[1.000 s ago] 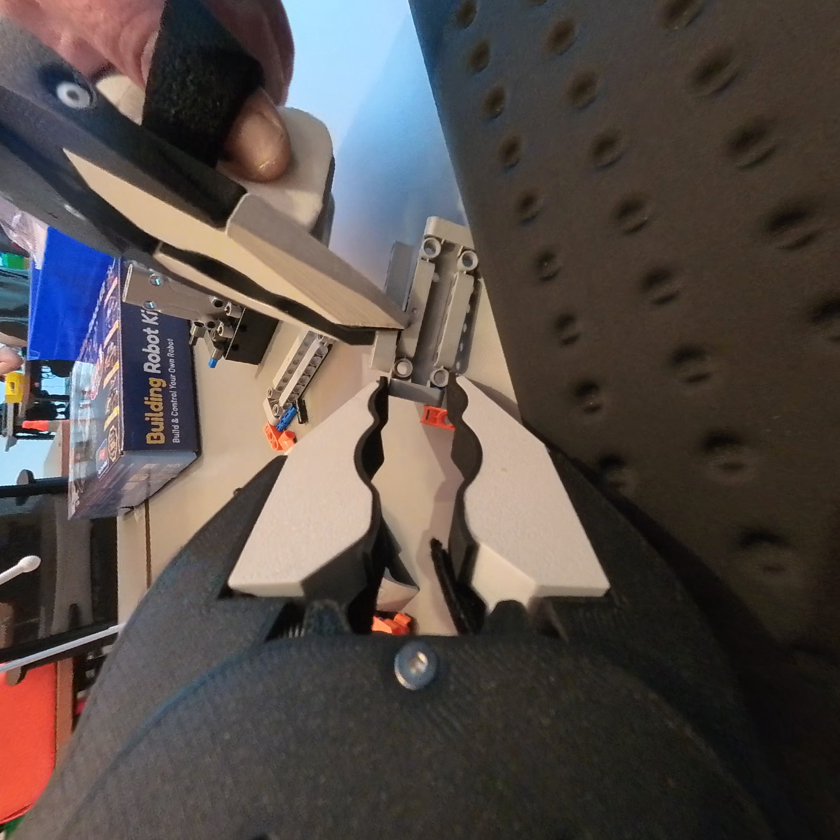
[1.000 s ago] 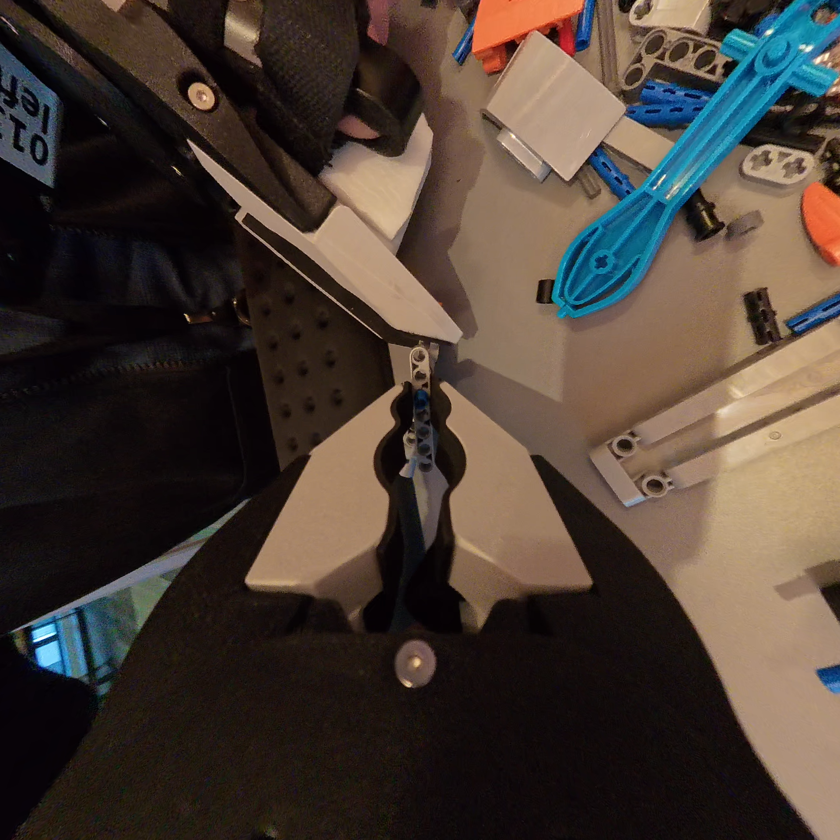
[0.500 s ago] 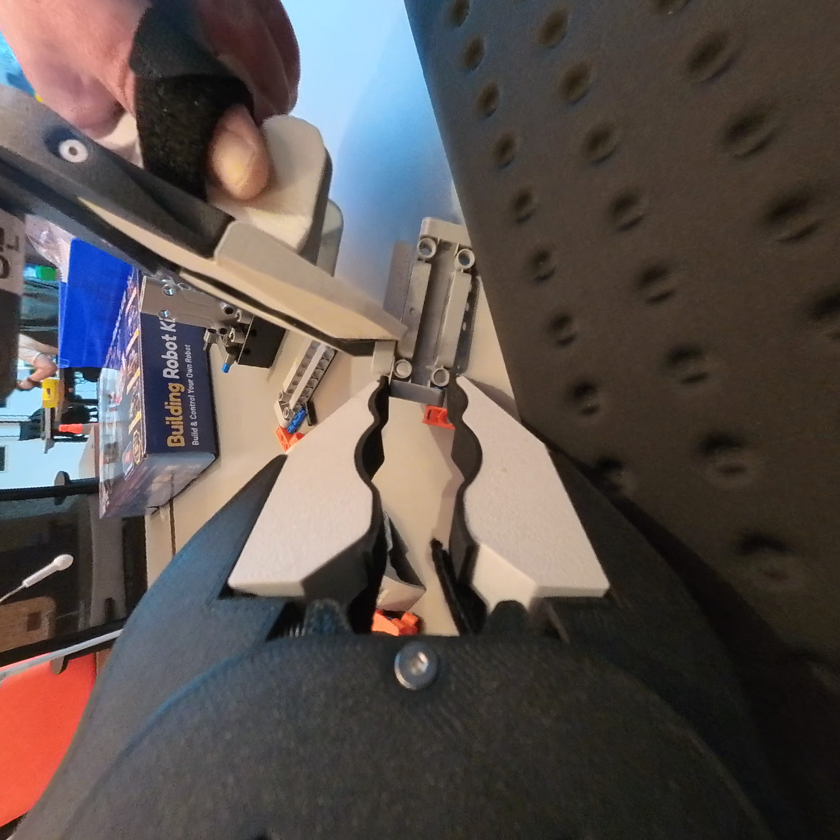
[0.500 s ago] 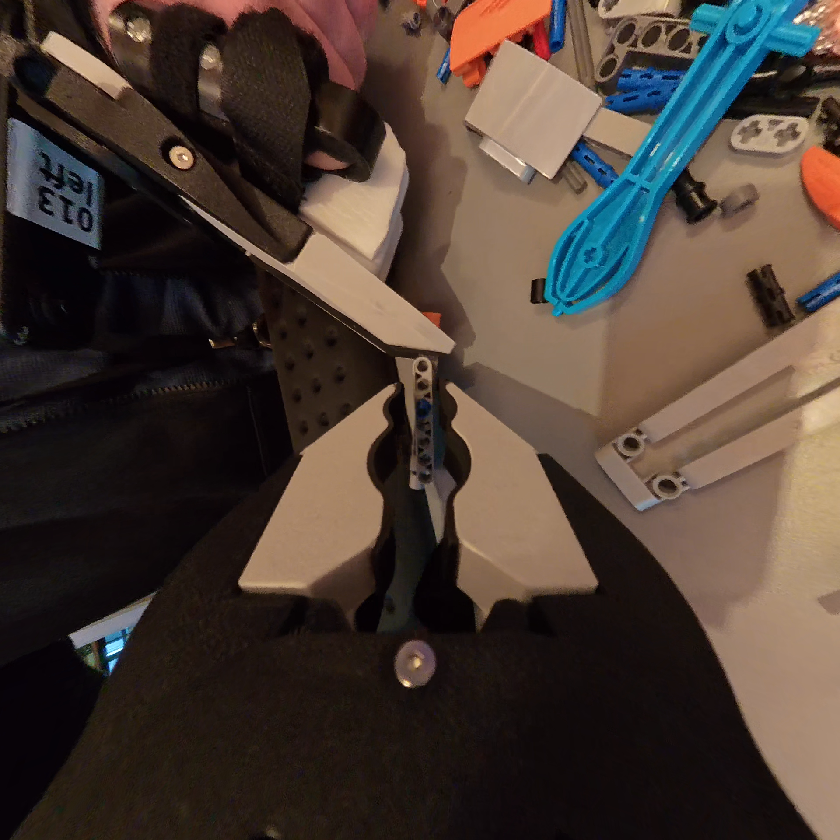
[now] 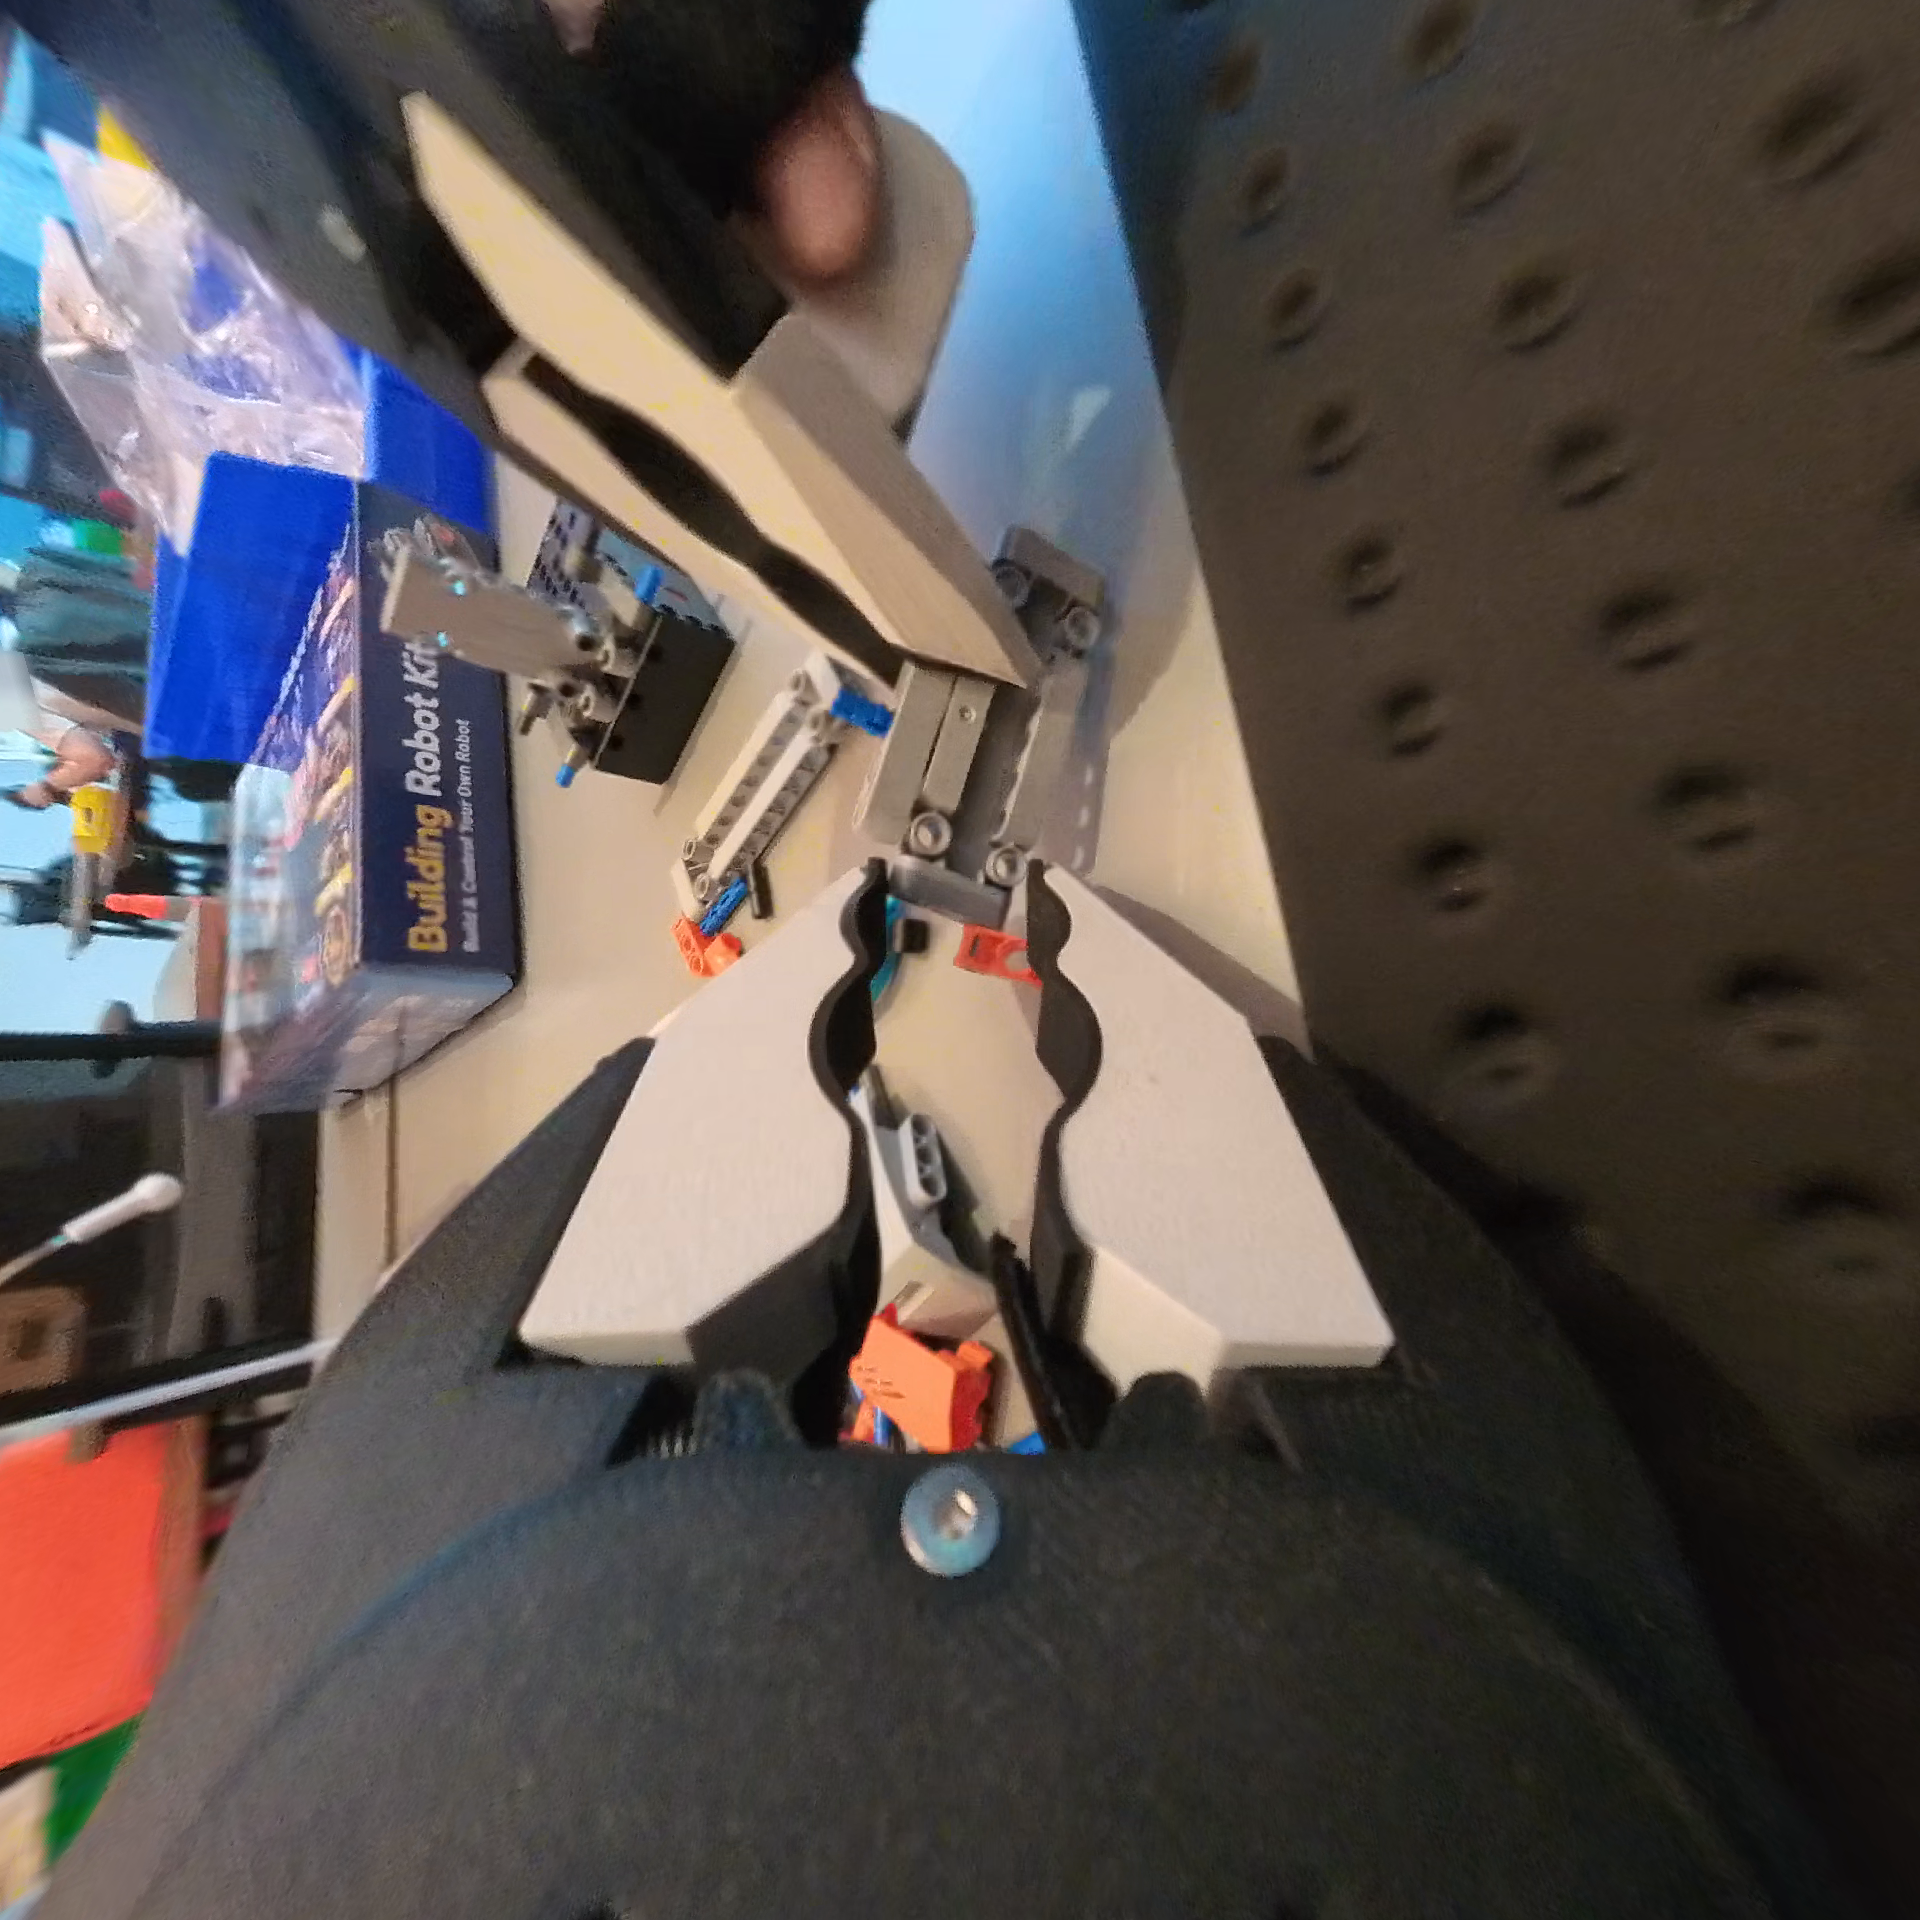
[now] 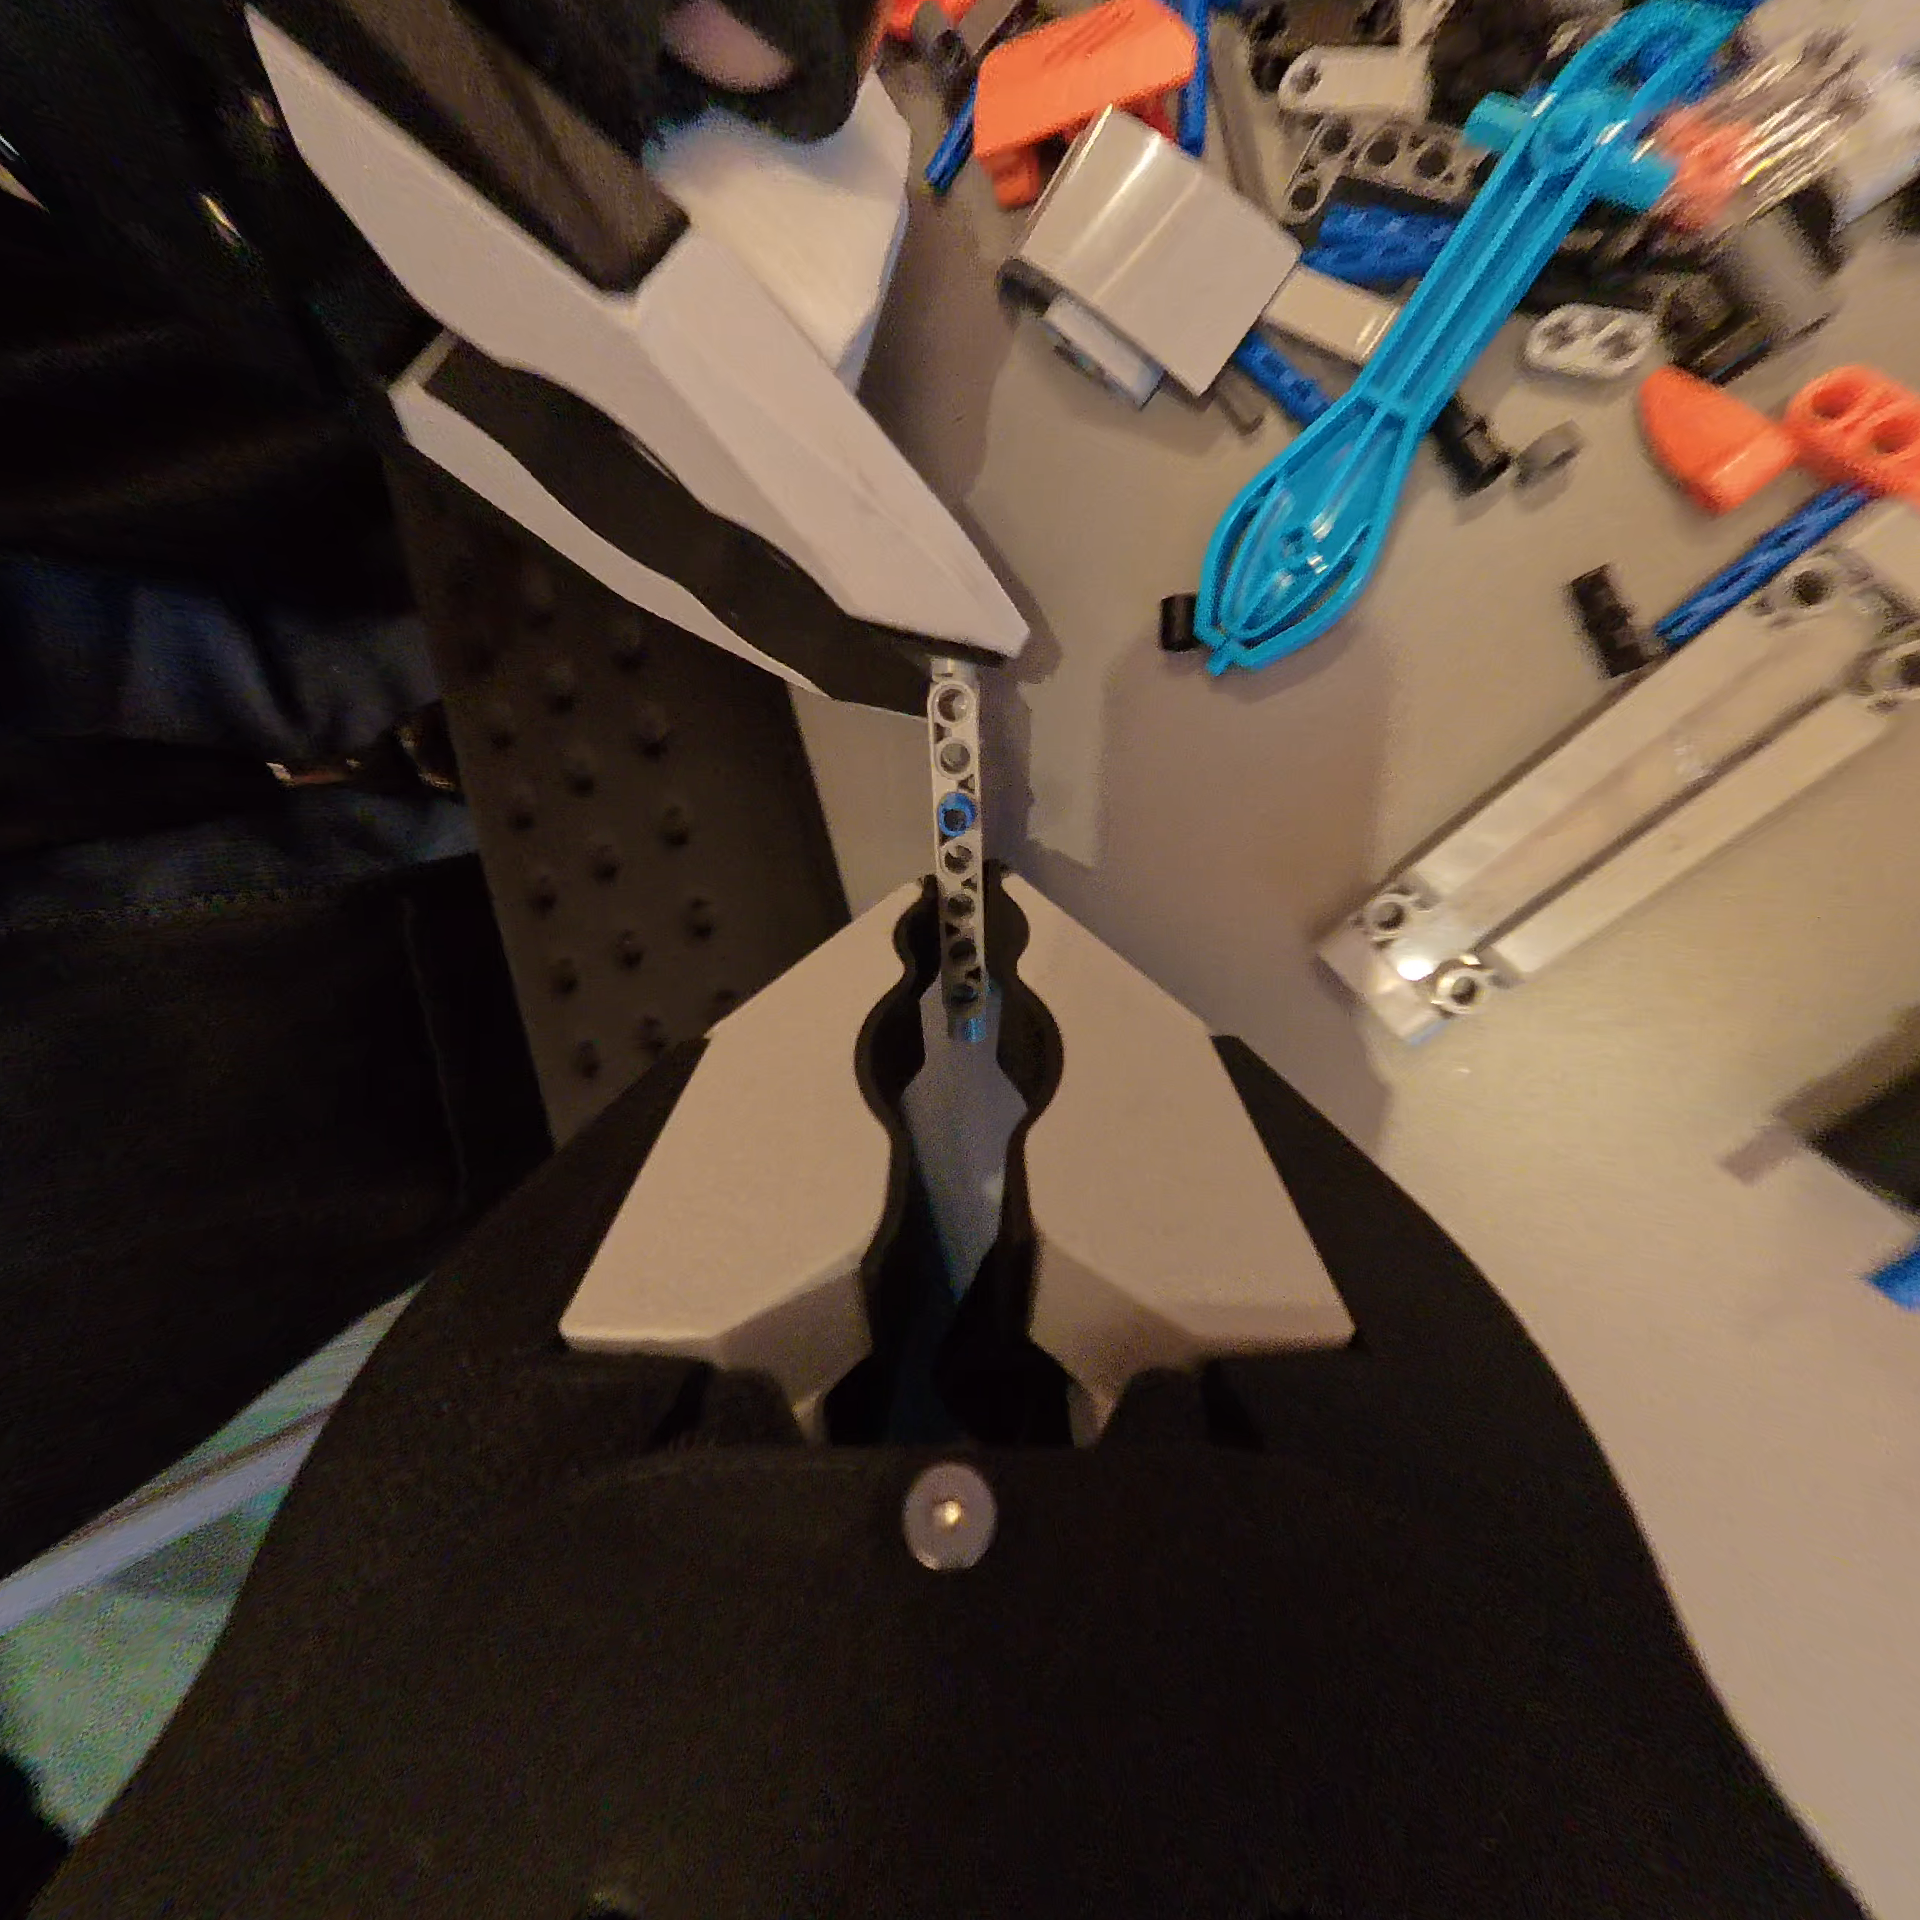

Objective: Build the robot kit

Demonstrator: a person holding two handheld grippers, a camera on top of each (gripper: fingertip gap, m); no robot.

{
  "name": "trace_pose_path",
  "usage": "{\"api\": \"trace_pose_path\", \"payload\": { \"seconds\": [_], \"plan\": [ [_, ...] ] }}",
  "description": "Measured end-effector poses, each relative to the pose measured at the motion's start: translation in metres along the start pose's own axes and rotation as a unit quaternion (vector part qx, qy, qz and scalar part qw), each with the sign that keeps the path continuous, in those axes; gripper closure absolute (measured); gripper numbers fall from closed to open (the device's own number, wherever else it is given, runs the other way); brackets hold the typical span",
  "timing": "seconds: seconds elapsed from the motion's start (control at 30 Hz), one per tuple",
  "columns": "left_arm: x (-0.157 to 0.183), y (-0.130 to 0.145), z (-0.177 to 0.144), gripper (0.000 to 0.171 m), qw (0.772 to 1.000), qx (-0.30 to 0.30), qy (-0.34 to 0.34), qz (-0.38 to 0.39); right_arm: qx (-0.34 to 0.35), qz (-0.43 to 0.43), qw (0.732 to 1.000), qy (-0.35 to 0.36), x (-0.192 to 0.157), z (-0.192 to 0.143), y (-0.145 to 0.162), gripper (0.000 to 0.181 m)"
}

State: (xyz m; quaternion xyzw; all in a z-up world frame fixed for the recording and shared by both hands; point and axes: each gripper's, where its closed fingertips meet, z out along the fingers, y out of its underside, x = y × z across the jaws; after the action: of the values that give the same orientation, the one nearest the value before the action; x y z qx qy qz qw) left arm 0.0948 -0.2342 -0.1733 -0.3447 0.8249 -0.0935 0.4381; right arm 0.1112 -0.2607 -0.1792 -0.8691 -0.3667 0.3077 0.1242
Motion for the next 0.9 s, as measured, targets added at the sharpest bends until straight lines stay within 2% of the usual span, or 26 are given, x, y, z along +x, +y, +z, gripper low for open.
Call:
{"api": "trace_pose_path", "payload": {
  "seconds": [0.1,0.17,0.27,0.4,0.5,0.57,0.63,0.7,0.77,0.9],
  "plan": [
    [-0.012,-0.001,-0.008,0.136,0.995,0.028,0.036,-0.093,0.003,-0.056,0.997,0.054,-0.002,-0.007,-0.008,0.176],
    [-0.017,-0.005,-0.013,0.133,0.983,0.058,0.071,-0.159,0.006,-0.095,0.992,0.080,-0.004,-0.010,-0.017,0.175],
    [-0.015,-0.009,-0.019,0.155,0.963,0.087,0.131,-0.220,0.019,-0.114,0.990,0.081,-0.010,-0.014,-0.029,0.175],
    [-0.016,-0.011,-0.027,0.162,0.935,0.120,0.179,-0.280,0.036,-0.119,0.989,0.074,-0.014,-0.019,-0.040,0.175],
    [-0.030,-0.011,-0.033,0.166,0.910,0.151,0.189,-0.336,0.080,-0.136,0.981,0.111,-0.011,-0.029,-0.058,0.169],
    [-0.042,-0.014,-0.038,0.166,0.881,0.179,0.202,-0.388,0.119,-0.173,0.958,0.194,-0.006,-0.044,-0.076,0.138],
    [-0.049,-0.015,-0.042,0.166,0.854,0.197,0.221,-0.427,0.133,-0.239,0.919,0.283,-0.008,-0.056,-0.088,0.130],
    [-0.054,-0.016,-0.045,0.166,0.827,0.213,0.241,-0.461,0.107,-0.298,0.871,0.376,-0.005,-0.061,-0.093,0.118],
    [-0.057,-0.018,-0.047,0.166,0.801,0.223,0.262,-0.490,0.070,-0.335,0.840,0.422,-0.002,-0.054,-0.090,0.120],
    [-0.057,-0.019,-0.047,0.166,0.779,0.223,0.283,-0.512,0.032,-0.384,0.783,0.489,0.006,-0.049,-0.093,0.125]
  ]
}}
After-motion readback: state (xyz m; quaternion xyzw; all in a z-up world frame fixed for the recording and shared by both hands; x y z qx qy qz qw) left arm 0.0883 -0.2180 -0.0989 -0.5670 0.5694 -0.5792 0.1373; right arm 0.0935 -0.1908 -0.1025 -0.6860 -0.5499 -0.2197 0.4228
